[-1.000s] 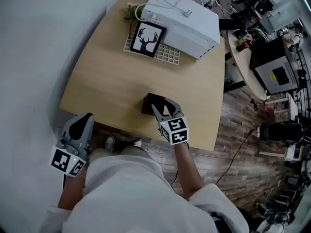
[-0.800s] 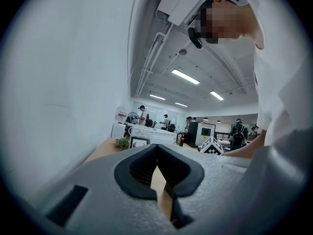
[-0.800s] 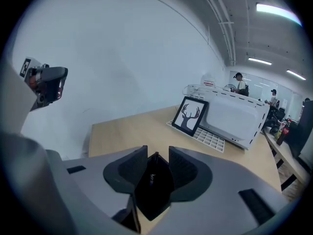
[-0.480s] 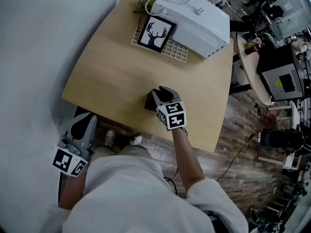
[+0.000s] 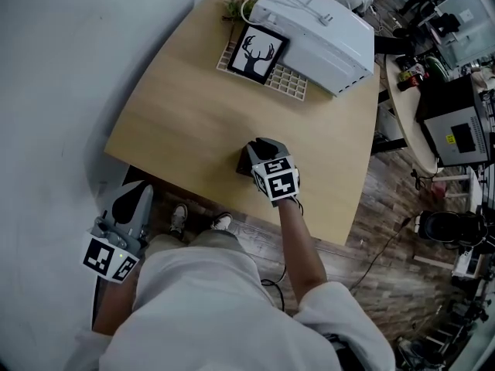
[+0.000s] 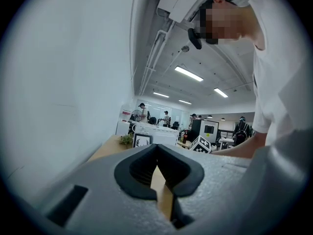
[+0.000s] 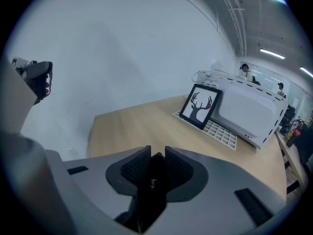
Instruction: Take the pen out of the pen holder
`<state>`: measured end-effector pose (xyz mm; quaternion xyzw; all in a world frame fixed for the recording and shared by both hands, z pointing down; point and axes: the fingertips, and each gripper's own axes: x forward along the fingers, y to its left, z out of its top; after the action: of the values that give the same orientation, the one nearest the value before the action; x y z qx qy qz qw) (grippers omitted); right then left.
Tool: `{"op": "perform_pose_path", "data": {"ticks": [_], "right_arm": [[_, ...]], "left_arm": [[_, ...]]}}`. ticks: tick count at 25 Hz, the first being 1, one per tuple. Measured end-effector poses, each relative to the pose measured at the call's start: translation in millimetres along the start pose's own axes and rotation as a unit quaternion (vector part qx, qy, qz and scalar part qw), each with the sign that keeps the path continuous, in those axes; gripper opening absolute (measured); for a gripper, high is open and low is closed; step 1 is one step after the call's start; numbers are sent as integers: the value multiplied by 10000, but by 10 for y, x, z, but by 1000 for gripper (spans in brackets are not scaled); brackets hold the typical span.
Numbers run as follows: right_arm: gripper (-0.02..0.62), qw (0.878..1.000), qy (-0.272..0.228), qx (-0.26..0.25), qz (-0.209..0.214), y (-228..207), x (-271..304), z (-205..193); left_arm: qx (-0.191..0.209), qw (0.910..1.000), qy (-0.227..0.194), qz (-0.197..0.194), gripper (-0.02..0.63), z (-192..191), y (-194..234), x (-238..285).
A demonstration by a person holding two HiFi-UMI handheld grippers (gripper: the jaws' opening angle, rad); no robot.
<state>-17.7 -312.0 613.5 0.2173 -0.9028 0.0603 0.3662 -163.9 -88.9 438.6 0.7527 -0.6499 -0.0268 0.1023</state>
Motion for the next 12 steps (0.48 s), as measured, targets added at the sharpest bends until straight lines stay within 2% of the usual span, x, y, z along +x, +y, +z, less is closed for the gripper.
{"op": "perform_pose_path", "data": {"ticks": [3,8,10,12], "right_arm": [[89,9999,119,55,-13,16,-1,-27],[89,9984,260,495,106,-12,31,-31],[51,9974,288,655,128,-40,24,-43],[44,9966,297,743,194,-55,27,-48]], "left_arm": [[-32,10000,-21,22,11,12,13,-27],[-86,9999,-78,4,11,19,22,-42],[-107,9999,-101,-23,11,12,11,-47],[-122,9998,-121,-48,11,10,14,-43]]}}
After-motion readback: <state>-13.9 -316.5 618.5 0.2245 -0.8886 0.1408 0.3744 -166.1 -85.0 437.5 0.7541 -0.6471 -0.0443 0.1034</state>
